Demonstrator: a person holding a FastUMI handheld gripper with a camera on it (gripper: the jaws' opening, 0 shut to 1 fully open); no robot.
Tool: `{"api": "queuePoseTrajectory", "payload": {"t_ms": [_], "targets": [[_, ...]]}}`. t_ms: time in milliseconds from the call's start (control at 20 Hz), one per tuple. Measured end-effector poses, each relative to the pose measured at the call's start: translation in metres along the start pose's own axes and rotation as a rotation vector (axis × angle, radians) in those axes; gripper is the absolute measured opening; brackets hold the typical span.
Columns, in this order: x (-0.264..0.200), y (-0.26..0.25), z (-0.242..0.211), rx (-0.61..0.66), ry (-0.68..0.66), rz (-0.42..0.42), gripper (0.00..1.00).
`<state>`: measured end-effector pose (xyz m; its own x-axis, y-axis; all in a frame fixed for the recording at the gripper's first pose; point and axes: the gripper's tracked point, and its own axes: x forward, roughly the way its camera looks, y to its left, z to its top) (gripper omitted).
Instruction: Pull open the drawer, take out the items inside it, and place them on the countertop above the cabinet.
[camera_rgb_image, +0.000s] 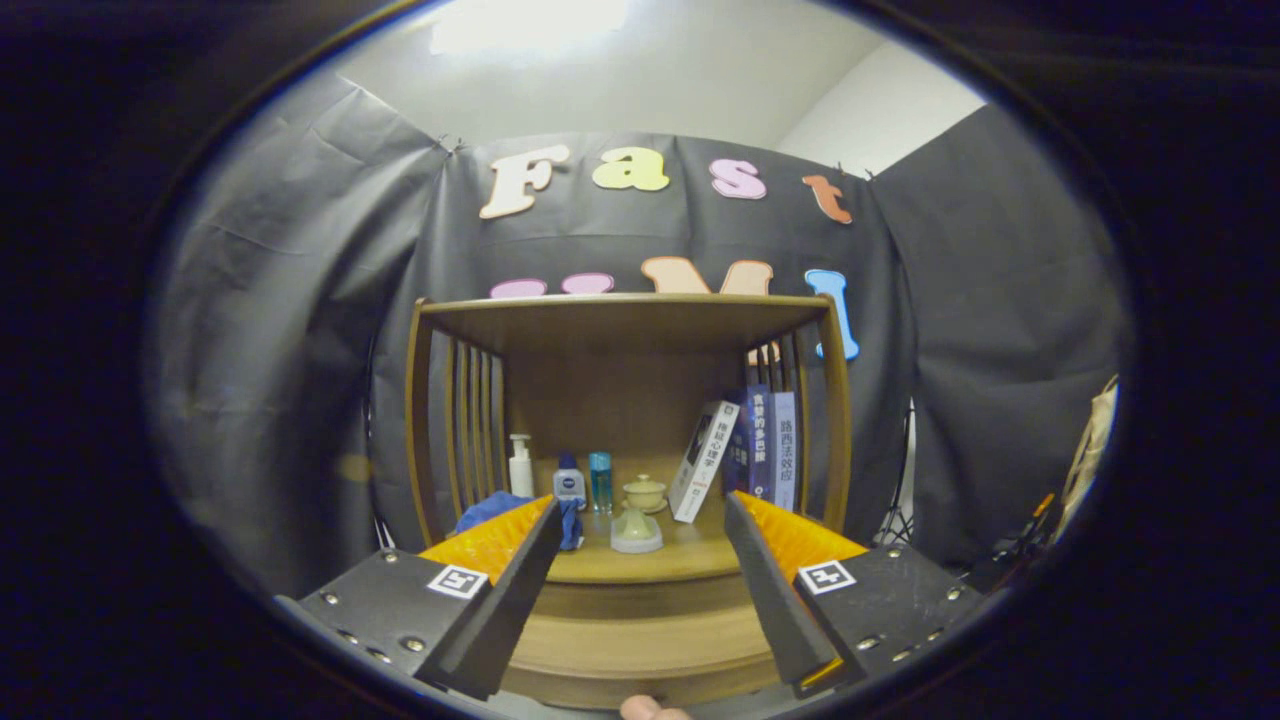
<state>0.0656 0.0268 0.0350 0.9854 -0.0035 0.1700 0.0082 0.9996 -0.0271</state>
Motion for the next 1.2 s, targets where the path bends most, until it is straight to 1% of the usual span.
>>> {"api": "queuePoseTrajectory", "payload": {"t_ms": [200,350,450,550,750,800,950,1200], "targets": [[-0.016,-0.009,-0.046,0.058,0.062,0.007,0.97],[-0.021,-0.010,-0.086,0.106,0.101,0.025,0.97],[-0.026,-0.005,-0.119,0.124,0.154,0.041,0.98],[-0.029,-0.003,-0.144,0.102,0.180,0.059,0.98],[-0.033,-0.004,-0.206,0.074,0.252,0.039,0.98],[-0.031,-0.004,-0.202,0.065,0.212,0.036,0.98],[-0.037,-0.004,-0.202,0.062,0.161,0.032,0.99],[-0.019,-0.002,-0.207,0.057,0.192,0.038,1.00]]}}
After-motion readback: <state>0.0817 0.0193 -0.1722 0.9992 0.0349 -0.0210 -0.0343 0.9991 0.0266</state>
